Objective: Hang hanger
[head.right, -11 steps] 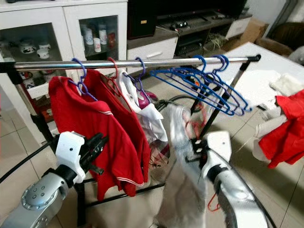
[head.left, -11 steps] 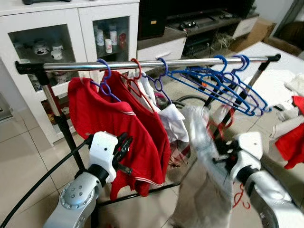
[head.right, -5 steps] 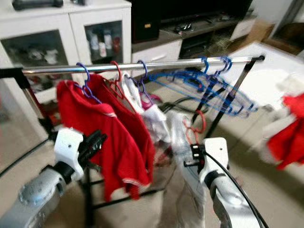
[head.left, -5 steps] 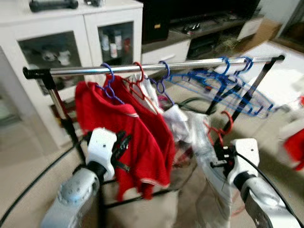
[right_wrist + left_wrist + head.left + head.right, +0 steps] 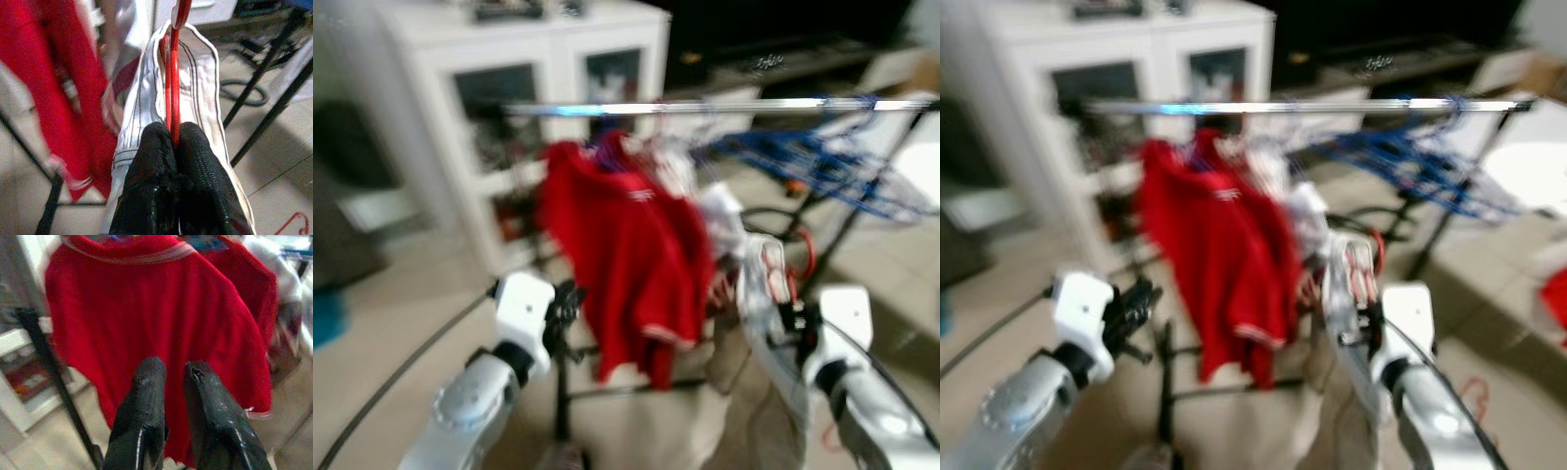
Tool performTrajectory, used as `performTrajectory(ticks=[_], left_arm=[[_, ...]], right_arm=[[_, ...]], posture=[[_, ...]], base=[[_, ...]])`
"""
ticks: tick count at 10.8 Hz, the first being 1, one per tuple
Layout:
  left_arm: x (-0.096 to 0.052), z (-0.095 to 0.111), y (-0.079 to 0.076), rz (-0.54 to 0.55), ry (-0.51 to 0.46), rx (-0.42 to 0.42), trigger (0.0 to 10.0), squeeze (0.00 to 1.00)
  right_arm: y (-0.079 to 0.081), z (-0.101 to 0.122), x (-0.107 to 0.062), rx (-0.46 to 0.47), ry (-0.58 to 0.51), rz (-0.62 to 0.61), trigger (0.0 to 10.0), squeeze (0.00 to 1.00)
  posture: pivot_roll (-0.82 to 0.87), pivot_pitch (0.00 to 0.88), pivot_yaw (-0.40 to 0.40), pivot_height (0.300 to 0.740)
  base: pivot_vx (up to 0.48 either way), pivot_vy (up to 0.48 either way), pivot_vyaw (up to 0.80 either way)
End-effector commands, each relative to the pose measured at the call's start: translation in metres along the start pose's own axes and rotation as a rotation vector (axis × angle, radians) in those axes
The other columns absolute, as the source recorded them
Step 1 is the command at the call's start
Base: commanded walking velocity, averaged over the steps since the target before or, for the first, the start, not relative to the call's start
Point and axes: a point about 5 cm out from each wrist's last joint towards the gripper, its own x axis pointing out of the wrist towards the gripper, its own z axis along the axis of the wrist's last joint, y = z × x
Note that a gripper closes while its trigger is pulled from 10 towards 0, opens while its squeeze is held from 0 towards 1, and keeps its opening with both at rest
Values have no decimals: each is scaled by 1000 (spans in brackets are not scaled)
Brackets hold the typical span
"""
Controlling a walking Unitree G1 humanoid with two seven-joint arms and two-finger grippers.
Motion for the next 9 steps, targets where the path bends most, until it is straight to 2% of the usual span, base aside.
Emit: performTrajectory(ticks=[1,6,7,9], left_arm=[[0,6,1,18,-22,8,10000,0],[-7,0,-3,40,-3,-20,10000,0],[-7,0,-3,41,-2,-24,10000,0],[-8,-2,-3,58,1,-32,10000,0]], right_arm=[[-2,16,1,-20,-63,-2,10000,0],[-15,9,-2,-46,-3,-63,10000,0],[-14,11,-2,-57,-7,-46,10000,0],[-10,13,2,-140,7,30,10000,0]], posture=[[54,42,-66,740],[41,57,-84,740],[40,58,-86,740],[45,58,-99,740]], base=[[0,-274,0],[0,-366,0],[0,-368,0],[0,-368,203]])
